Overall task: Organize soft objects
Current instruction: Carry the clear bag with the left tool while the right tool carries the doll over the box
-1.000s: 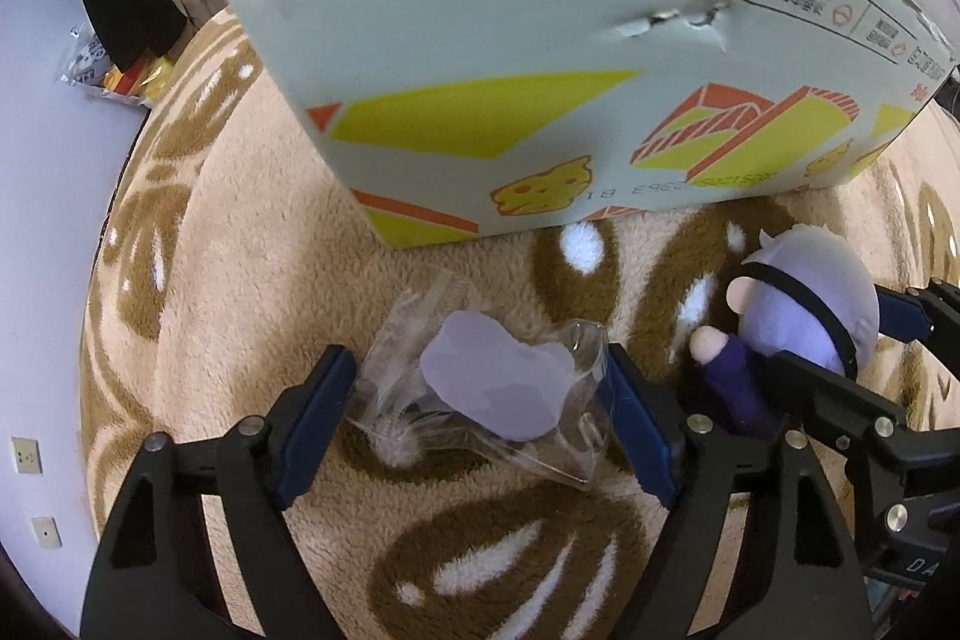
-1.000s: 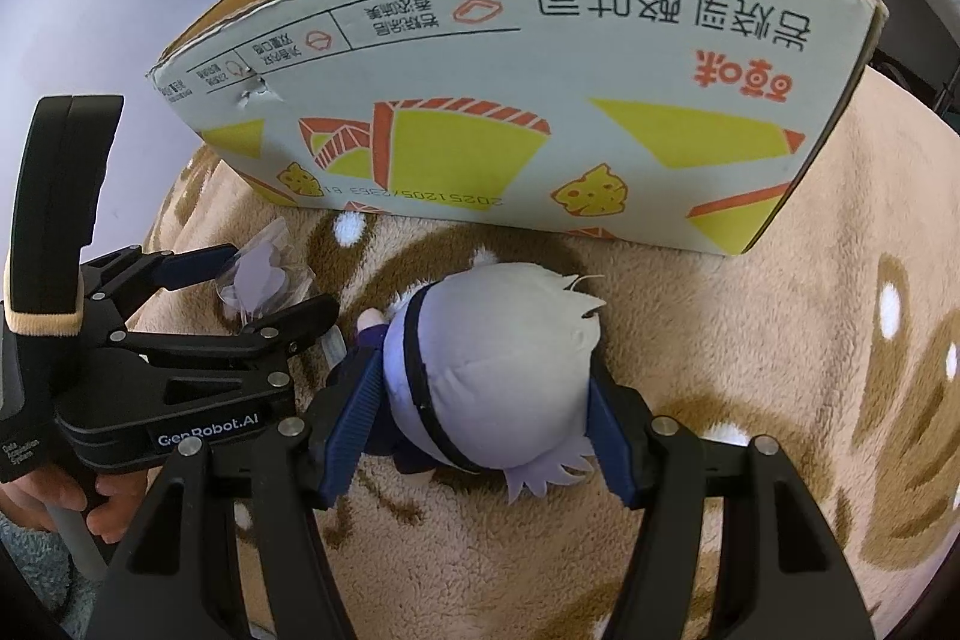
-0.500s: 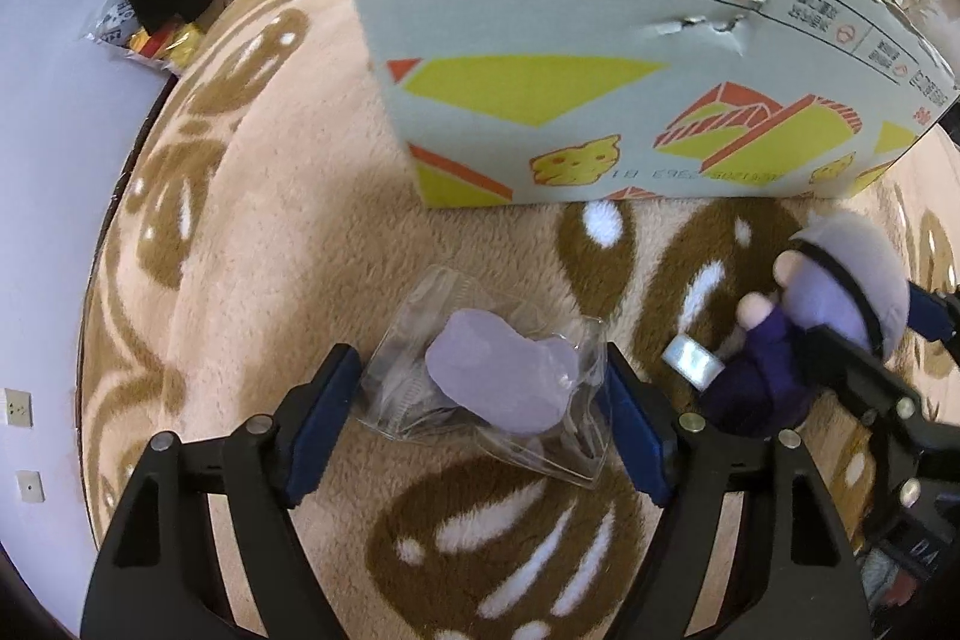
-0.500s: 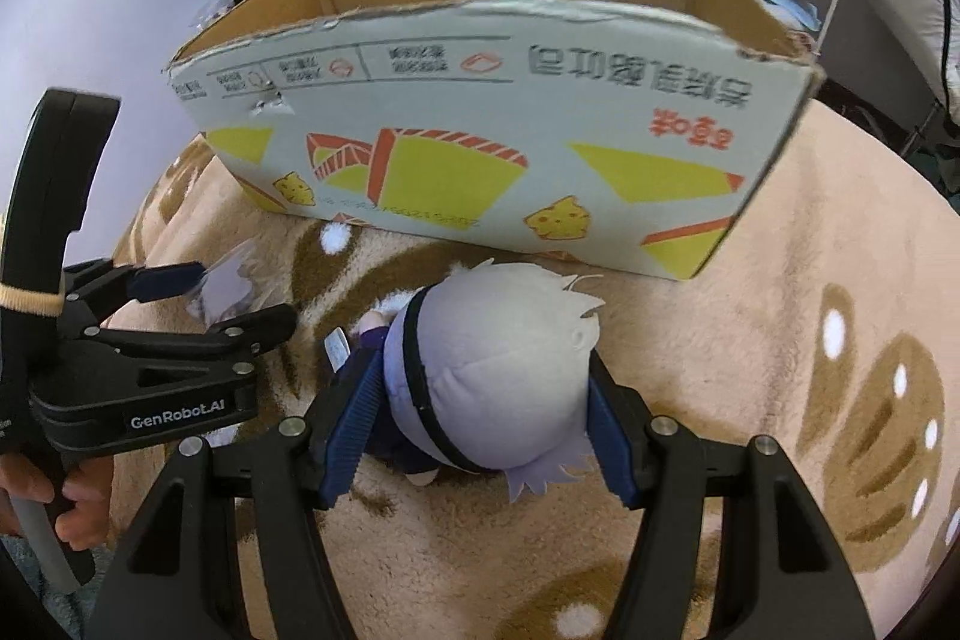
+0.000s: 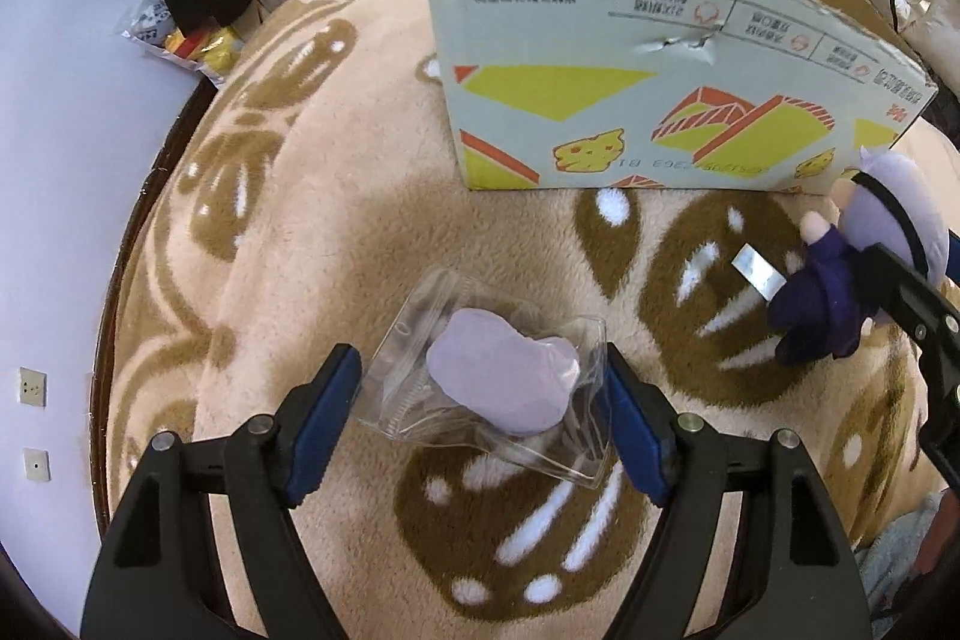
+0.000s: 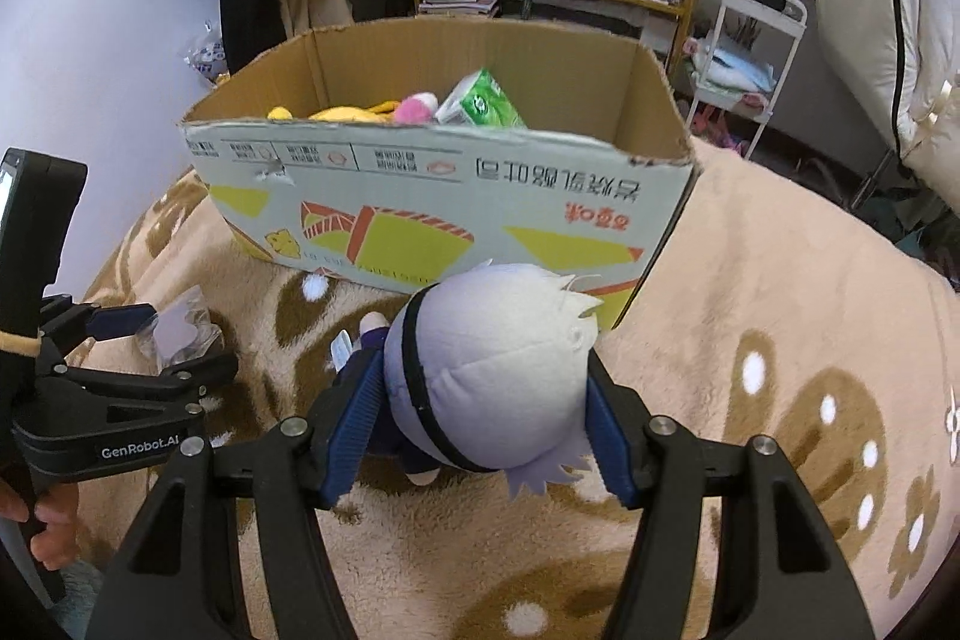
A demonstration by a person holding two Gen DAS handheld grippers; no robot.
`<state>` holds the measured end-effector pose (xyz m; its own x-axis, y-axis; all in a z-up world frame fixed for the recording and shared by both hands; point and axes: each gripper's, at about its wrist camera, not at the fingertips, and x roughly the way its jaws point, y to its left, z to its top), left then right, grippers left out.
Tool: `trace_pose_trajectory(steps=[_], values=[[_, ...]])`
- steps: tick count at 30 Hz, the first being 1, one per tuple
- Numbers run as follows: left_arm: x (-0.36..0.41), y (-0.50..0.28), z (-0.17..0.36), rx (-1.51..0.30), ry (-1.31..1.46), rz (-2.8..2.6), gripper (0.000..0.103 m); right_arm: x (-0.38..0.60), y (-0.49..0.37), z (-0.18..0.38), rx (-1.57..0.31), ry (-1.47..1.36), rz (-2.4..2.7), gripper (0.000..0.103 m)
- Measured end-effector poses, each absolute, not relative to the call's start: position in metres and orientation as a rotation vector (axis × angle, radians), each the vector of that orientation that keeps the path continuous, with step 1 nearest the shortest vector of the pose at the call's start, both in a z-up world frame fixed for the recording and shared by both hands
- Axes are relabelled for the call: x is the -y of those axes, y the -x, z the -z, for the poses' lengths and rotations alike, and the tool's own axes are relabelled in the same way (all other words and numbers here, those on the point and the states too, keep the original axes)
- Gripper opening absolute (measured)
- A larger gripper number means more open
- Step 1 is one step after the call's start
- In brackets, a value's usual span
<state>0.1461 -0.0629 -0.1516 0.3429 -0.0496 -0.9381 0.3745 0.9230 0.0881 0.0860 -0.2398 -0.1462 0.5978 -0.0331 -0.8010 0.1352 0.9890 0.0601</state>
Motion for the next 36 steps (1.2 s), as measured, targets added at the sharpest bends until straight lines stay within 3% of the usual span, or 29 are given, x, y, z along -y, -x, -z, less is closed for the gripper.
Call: trace_pose_trajectory(steps=[8,24,36], values=[[0.055,-0.127,0.117,-1.089,-0.280,0.254,0.077,0.237,-0.073,0.124,-0.863,-0.107,0.108,0.066],[0.048,-0.093,0.023,-0.652,-0.205,0.256,0.077,0.250,-0.053,0.059,-0.649,-0.093,0.143,0.066],[0.058,-0.116,-0.025,-0.472,-0.228,0.238,0.077,0.274,-0.069,0.007,-0.510,-0.075,0.156,0.066]])
